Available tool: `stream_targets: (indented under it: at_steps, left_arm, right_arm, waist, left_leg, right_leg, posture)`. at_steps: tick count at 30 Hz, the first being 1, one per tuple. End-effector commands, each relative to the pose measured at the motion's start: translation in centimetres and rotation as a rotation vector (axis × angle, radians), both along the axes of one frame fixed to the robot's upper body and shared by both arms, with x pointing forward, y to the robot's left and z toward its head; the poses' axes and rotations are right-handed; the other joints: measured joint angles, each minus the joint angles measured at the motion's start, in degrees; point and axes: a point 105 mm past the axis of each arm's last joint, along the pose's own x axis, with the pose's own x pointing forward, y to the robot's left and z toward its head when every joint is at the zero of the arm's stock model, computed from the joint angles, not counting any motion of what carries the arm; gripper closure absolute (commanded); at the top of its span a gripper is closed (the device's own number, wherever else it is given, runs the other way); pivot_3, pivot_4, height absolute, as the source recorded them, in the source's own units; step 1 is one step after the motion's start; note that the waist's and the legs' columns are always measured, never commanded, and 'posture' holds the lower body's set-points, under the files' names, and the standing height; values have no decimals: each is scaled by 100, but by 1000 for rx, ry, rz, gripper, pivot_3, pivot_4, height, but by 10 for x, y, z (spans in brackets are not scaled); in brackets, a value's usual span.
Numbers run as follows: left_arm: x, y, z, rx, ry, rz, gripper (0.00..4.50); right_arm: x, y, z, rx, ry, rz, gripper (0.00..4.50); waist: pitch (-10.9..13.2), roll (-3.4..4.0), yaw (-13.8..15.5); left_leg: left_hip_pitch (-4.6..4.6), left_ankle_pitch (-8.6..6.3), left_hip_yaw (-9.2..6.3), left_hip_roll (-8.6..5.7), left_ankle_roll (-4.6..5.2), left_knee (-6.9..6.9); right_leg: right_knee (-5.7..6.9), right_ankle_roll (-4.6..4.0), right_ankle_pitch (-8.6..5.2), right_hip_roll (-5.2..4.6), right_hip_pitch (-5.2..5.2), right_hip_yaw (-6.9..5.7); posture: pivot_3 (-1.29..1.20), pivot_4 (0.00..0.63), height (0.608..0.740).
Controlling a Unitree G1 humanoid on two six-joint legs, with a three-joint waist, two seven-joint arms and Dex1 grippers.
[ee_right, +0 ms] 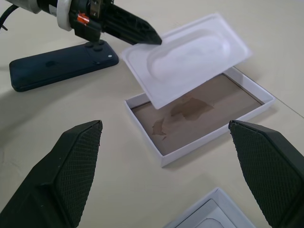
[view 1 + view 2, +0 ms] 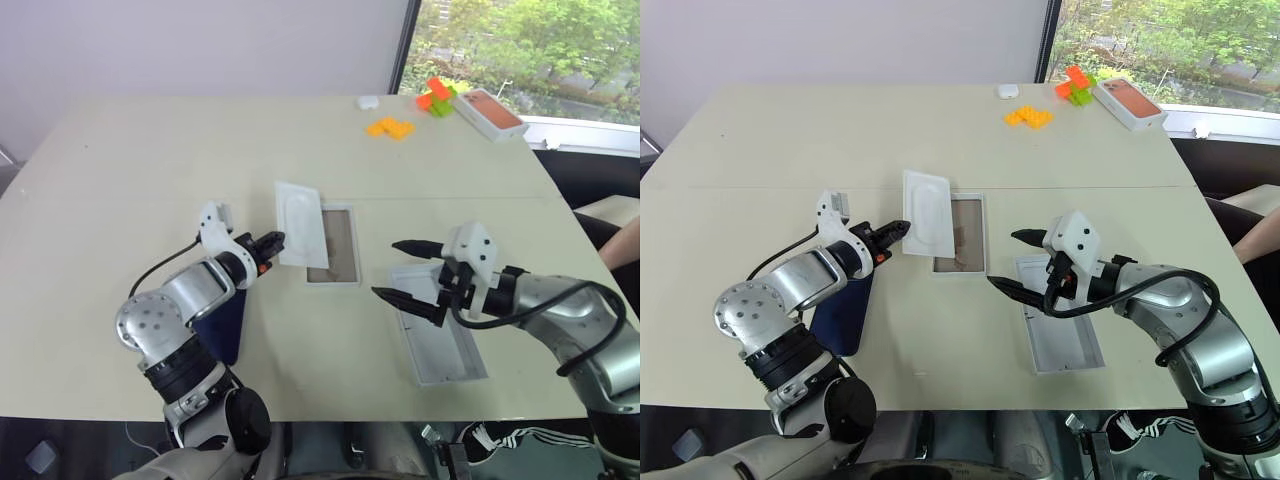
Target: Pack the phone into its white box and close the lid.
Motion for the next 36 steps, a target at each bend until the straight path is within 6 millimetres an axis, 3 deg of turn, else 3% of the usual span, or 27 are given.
stream_targets:
  at_steps: [1,17,24,32,36]
  left_arm:
    - [-6,-60,27,-205,-56,-153,4460]
    - [-2,-85,3,-251,104,-234,4460]
    - [0,-79,-2,-198,127,-183,4460]
    - [-2,-69,13,-193,57,-158,4460]
    - [-2,-62,11,-166,62,-149,4460]
  right_arm:
    - [-1,4,8,13,-42,16,0]
    - [-1,6,9,12,-47,23,0]
    - [-2,5,9,9,-45,18,0]
    - [-3,5,9,10,-40,20,0]
    - [-2,6,8,12,-40,23,0]
  waist:
    - [0,0,11]
    - [0,-1,112]
    - [0,-1,110]
    - [0,0,109]
    - [0,0,112]
  left_leg:
    - [0,0,0,0,0,0]
    - [0,0,0,-2,0,0]
    - [0,0,0,-2,0,0]
    - [-1,1,0,-2,-1,0]
    - [0,1,0,-2,-2,1]
  right_leg:
    - [0,0,0,0,0,0]
    - [-1,0,0,-1,0,0]
    - [-2,0,0,-1,0,0]
    - [-2,0,0,0,0,0]
    - [-2,0,0,0,0,0]
  posture:
    - [0,150,740]
    - [0,150,740]
    - [0,150,740]
    - [0,150,740]
    - [0,150,740]
